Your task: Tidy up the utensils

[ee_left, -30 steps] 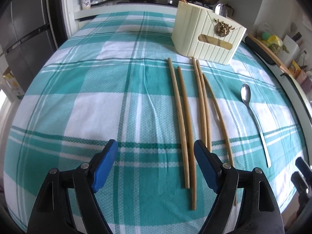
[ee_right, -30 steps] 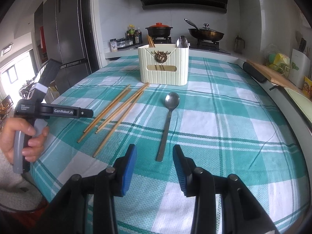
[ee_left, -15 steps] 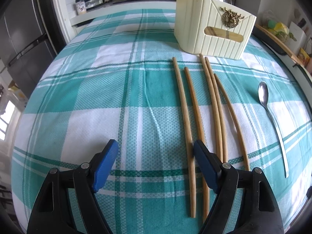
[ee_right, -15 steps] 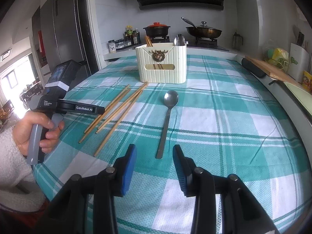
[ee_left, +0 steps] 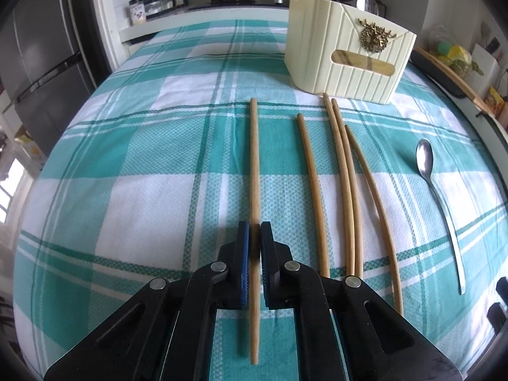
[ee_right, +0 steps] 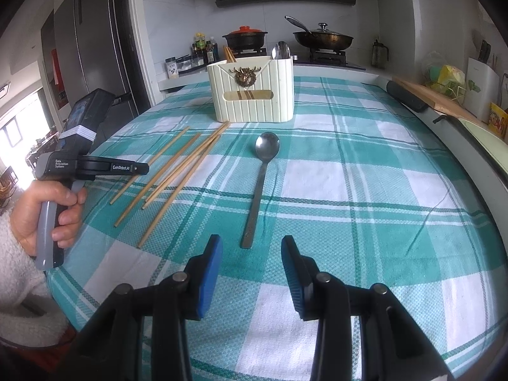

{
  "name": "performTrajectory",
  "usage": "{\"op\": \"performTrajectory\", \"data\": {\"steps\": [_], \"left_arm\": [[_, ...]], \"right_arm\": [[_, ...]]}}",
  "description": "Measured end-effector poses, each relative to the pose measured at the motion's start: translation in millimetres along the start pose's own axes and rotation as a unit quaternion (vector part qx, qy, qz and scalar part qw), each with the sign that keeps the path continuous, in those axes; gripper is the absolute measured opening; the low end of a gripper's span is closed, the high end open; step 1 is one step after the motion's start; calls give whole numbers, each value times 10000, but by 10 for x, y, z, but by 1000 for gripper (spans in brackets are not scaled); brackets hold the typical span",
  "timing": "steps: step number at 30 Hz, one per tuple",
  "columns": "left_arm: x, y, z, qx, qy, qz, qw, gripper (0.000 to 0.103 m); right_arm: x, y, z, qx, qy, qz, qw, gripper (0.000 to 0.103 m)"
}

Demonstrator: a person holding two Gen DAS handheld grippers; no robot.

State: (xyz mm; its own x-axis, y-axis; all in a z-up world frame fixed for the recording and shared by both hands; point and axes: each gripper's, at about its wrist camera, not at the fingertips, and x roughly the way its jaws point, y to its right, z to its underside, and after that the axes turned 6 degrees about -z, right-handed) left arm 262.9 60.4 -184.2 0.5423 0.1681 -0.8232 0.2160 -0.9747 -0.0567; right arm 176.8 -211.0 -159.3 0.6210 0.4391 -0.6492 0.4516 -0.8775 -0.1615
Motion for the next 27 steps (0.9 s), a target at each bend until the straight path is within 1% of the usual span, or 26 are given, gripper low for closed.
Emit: {"op": "performTrajectory", "data": {"steps": [2,4,8,10,11,12,13,14,15,17,21,23,25,27], "left_arm": [[-61,-39,86,-233,-42,-20,9997,5],[-142,-58,197,-350,-87,8,9994,5],[-321,-41,436,-173,-53,38,9998,6],[-376,-55,489,-147,-67,70,9998,6],[-392,-68,504,-160,-84,114,9998,11],[-406,-81,513,-182,-98,170,9996,21],[-416,-93,515,-201,-92,210,9995,28],[-427,-105,514,-220,-66,222,9995,41],[-441,-120,515,-248,-31,209,9995,49],[-474,-147,510,-305,33,235,9993,51],[-544,-219,481,-422,119,303,9986,56],[-584,-255,459,-437,200,267,9985,58],[-621,-301,443,-472,280,224,9982,63],[-632,-352,432,-518,324,215,9979,64]], "right_arm": [[4,17,9,22,-17,31,10000,39],[16,29,13,57,-42,57,10000,39],[13,45,14,91,-44,86,9999,39],[16,43,21,90,-47,98,9999,39],[23,43,25,97,-56,98,9999,39],[30,43,28,106,-67,103,9999,39],[36,44,31,115,-81,116,9998,39],[45,46,33,123,-104,135,9998,40],[51,52,34,135,-120,148,9997,46],[41,68,32,183,-83,181,9996,57],[29,99,15,253,-57,281,9993,58],[37,107,17,284,-72,319,9991,58],[51,107,18,290,-105,337,9990,58],[62,102,15,280,-132,352,9989,58]]}}
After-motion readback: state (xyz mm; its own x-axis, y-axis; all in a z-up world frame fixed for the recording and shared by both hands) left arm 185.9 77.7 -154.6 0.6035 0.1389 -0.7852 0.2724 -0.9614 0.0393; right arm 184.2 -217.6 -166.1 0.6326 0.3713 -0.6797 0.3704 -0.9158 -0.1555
